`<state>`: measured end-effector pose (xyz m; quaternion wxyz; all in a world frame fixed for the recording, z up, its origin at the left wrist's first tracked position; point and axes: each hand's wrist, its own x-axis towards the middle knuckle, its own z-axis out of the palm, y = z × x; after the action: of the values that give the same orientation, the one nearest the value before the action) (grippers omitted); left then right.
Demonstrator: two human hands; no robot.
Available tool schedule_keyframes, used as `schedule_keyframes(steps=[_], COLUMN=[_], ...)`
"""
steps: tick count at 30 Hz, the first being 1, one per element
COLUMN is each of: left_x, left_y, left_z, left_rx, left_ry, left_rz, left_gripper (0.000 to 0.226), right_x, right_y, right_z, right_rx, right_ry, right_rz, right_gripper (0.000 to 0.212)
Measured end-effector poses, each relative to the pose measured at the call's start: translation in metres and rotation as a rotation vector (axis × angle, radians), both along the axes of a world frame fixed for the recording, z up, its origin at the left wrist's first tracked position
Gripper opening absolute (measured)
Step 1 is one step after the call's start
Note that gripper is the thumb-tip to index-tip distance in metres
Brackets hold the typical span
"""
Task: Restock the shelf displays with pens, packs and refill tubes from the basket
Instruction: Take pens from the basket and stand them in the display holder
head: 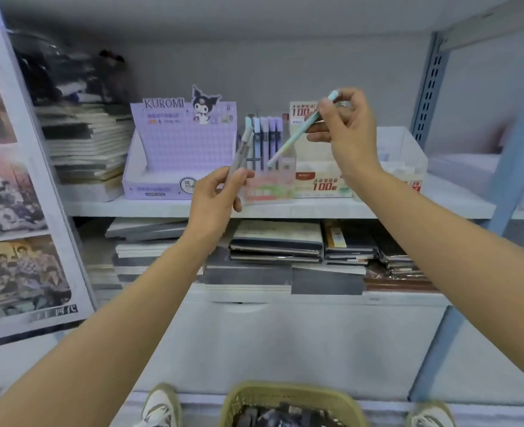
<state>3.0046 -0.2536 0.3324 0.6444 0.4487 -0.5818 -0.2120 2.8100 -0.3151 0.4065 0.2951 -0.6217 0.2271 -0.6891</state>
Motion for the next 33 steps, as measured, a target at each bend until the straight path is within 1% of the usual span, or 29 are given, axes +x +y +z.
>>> schedule_keyframes(steps=[2, 5, 8, 12, 17, 20, 23, 28, 31, 33], left_x=[0.001, 0.001, 0.003, 0.006, 0.002, 0.001, 0.000, 0.004, 0.006, 0.005], left_y=[-0.008, -0.018, -0.025, -0.027, -0.027, -0.025, -0.022, -0.019, -0.019, -0.019], left_z=[0.012, 0.020, 0.021, 0.020, 0.021, 0.021, 0.023, 0.026, 0.025, 0.025], left_rx=[-0.042, -0.058, -0.064, -0.067, -0.023, -0.007, 0.003, 0.054, 0.070, 0.073], left_ry=[-0.004, -0.017, -0.004, 0.000, 0.038, 0.075, 0.128, 0.202, 0.243, 0.279], left_rz=[0.009, 0.004, 0.025, 0.021, -0.048, -0.067, -0.088, -0.133, -0.168, -0.199], left_gripper=[0.021, 0.022, 0.023, 0.023, 0.020, 0.023, 0.025, 0.016, 0.017, 0.017], right_x=[-0.003, -0.002, 0.007, 0.019, 0.018, 0.020, 0.028, 0.036, 0.038, 0.038], right_y=[-0.011, -0.025, -0.035, -0.043, -0.050, -0.052, -0.052, -0.055, -0.058, -0.057], right_z=[0.016, 0.025, 0.020, 0.010, 0.006, 0.008, 0.008, 0.008, 0.002, -0.001], right_rx=[-0.022, -0.018, -0.015, -0.059, -0.041, -0.034, -0.065, -0.116, -0.139, -0.119], right_ry=[-0.009, 0.042, 0.143, 0.294, 0.439, 0.456, 0.467, 0.498, 0.626, 0.661], right_rz=[-0.048, -0.081, -0.067, -0.084, -0.086, -0.083, -0.083, -0.241, -0.376, -0.417], right_gripper=[0.010, 0.012, 0.012, 0.008, 0.016, 0.015, 0.020, 0.019, 0.019, 0.022])
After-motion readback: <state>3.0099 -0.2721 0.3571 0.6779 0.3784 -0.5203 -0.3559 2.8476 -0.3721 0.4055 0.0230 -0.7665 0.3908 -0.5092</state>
